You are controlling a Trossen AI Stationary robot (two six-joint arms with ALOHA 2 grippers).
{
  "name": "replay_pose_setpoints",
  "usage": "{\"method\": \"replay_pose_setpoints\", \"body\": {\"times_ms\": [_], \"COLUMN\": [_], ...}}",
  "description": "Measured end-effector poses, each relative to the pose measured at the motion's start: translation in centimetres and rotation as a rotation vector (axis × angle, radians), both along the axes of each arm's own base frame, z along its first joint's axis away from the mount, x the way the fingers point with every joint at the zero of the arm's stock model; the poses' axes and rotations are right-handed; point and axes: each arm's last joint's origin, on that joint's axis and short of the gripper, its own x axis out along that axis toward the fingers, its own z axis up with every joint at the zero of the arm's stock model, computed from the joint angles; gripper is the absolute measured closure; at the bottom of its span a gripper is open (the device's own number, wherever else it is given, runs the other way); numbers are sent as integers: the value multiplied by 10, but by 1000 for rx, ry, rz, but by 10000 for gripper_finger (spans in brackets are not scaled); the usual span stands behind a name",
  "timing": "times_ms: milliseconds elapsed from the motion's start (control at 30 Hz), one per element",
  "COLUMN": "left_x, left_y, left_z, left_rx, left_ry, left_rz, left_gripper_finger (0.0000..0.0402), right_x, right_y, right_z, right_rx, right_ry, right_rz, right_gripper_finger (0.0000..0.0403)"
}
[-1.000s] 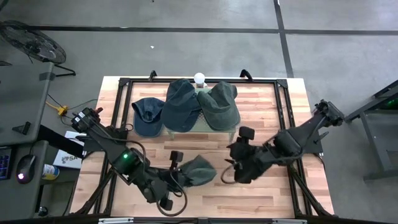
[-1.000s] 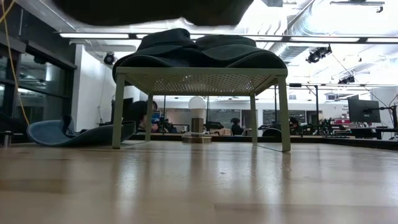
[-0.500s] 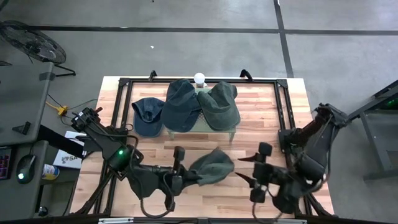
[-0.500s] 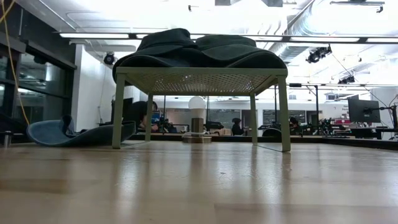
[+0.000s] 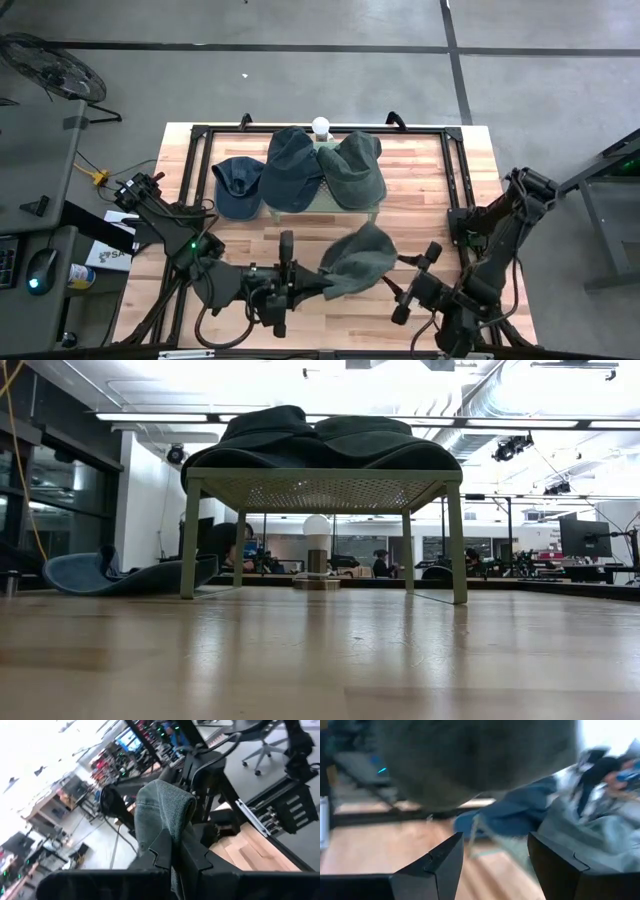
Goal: Pick & Place hat
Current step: Stack the gray cap on the top of the gray cap on the shelf
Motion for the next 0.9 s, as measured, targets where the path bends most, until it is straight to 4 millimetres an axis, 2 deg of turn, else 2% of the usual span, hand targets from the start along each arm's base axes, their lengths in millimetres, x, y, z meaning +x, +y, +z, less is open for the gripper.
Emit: {"method": "replay_pose_setpoints", "body": {"times_ms": [133, 367, 533, 733, 900], "left_x": [0, 0, 0, 0, 0], "left_y": [-1, 0, 0, 2, 2], "left_z": [0, 0, -3, -4, -5], "left_rx": [64, 124, 142, 156, 160], "left_ry": [2, 3, 24, 38, 43], "left_rz": [-58, -24, -21, 43, 46], "left_gripper_finger": [396, 396, 396, 396, 396], "right_x": [3, 14, 16, 19, 19], "right_y": [0, -4, -1, 3, 2], "right_z": [-14, -25, -19, 0, 6], "right_rx": [-52, 13, -23, -130, -177], "right_ry": [-38, -49, -25, 7, 19], "right_rz": [-68, -46, -9, 83, 65], "right_gripper_finger": [190, 190, 190, 190, 190]}}
